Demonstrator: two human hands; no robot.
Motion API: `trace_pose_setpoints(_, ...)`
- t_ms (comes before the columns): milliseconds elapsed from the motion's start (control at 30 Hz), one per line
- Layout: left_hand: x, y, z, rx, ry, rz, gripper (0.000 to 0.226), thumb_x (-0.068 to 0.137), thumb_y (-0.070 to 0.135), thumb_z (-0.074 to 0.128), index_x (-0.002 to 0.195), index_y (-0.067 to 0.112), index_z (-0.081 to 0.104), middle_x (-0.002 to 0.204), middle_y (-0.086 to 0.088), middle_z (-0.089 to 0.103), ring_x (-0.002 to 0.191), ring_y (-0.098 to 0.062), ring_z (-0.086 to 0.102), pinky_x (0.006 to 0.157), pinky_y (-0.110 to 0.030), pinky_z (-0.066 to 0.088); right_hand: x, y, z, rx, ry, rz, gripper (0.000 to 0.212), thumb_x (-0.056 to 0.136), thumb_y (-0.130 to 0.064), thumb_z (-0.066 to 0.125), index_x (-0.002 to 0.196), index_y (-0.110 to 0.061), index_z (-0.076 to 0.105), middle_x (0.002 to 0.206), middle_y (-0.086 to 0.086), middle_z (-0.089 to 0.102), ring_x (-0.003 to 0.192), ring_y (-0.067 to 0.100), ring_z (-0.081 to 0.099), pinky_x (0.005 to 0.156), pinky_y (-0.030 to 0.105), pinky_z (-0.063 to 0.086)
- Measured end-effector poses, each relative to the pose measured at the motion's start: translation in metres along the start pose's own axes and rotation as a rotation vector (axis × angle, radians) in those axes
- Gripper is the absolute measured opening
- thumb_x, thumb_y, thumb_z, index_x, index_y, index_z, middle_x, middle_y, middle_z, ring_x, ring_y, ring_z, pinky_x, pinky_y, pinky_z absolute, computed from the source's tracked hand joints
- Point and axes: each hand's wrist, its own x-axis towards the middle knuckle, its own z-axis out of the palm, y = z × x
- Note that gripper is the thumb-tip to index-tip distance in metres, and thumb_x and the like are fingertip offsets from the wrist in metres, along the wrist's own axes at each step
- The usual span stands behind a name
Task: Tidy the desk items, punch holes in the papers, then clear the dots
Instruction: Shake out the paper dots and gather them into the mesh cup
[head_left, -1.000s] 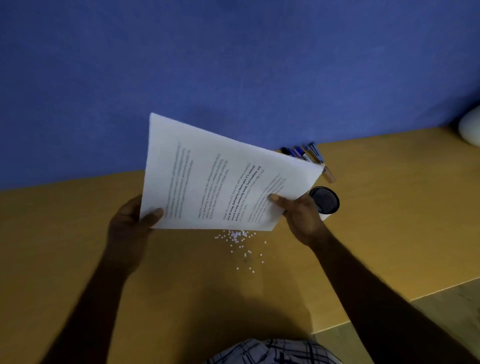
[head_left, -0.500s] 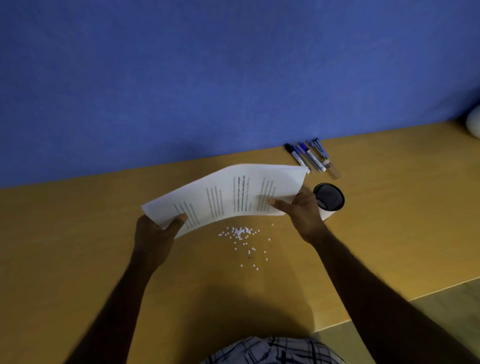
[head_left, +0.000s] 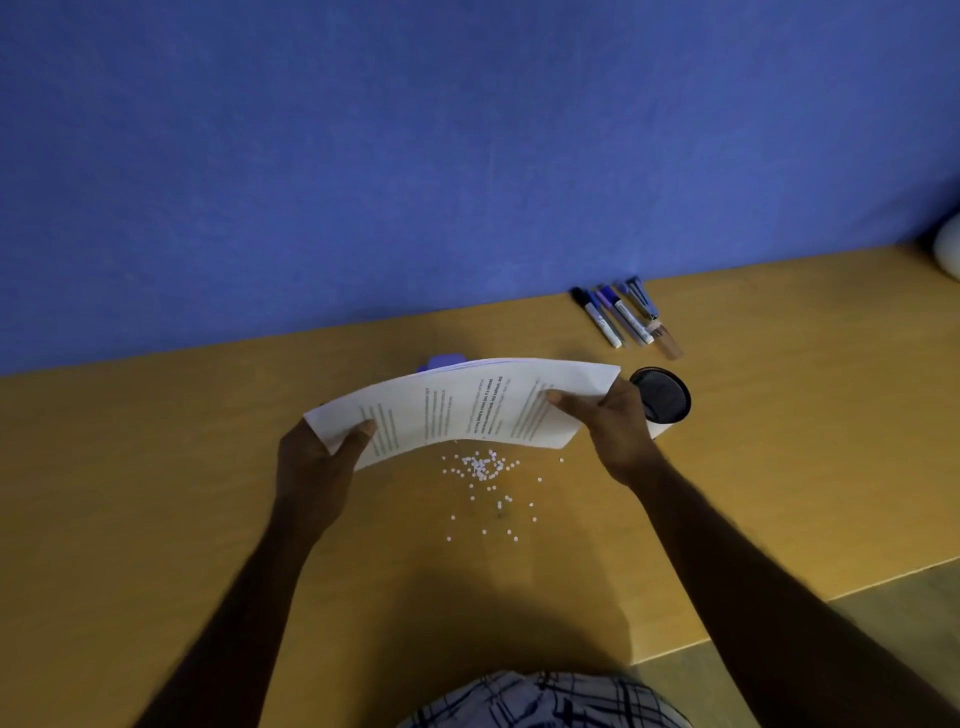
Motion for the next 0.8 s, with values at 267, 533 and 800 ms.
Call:
trace_pose_setpoints(267, 0.012, -0.008, -0.007, -0.042, 0.052, -0.027, 0.058, 0.085, 0.015, 0.072, 0.134, 0.007, 0.043, 0.138, -0.009, 0.052, 0.126, -0.02, 0.053, 0.1, -0.042, 0.05, 0.004, -0.018, -0.002, 0.254, -0.008, 0.052, 0.032, 0.081, -0.005, 0.068, 0.112, -0.015, 0.07, 0.119, 0.016, 0.069, 0.107, 0.033, 0.067, 0.083, 0.042, 0.058)
trace_pose_setpoints(533, -0.029, -0.017, 0.054, -0.442, -0.204, -0.385, 0.018, 0.093, 0.025, 0.062, 0.107, 0.035, 0.067, 0.109, 0.008, 0.072, 0.106, -0.014, 0.066, 0.082, -0.028, 0.053, -0.013, 0.006, 0.008, 0.507, 0.067, 0.119, 0.044, 0.091, 0.0, 0.059, 0.134, -0.006, 0.052, 0.132, 0.016, 0.061, 0.118, 0.032, 0.062, 0.085, 0.042, 0.055)
trace_pose_setpoints(800, -0.032, 0.002, 0.064, -0.398, -0.128, -0.314, 0.021, 0.1, 0.013, 0.049, 0.112, -0.003, 0.056, 0.109, -0.021, 0.067, 0.097, -0.028, 0.065, 0.086, -0.049, 0.053, -0.036, 0.03, 0.026, 0.625, 0.088, 0.292, 0.047, 0.091, -0.006, 0.062, 0.136, -0.01, 0.051, 0.131, 0.012, 0.063, 0.117, 0.031, 0.063, 0.083, 0.043, 0.057)
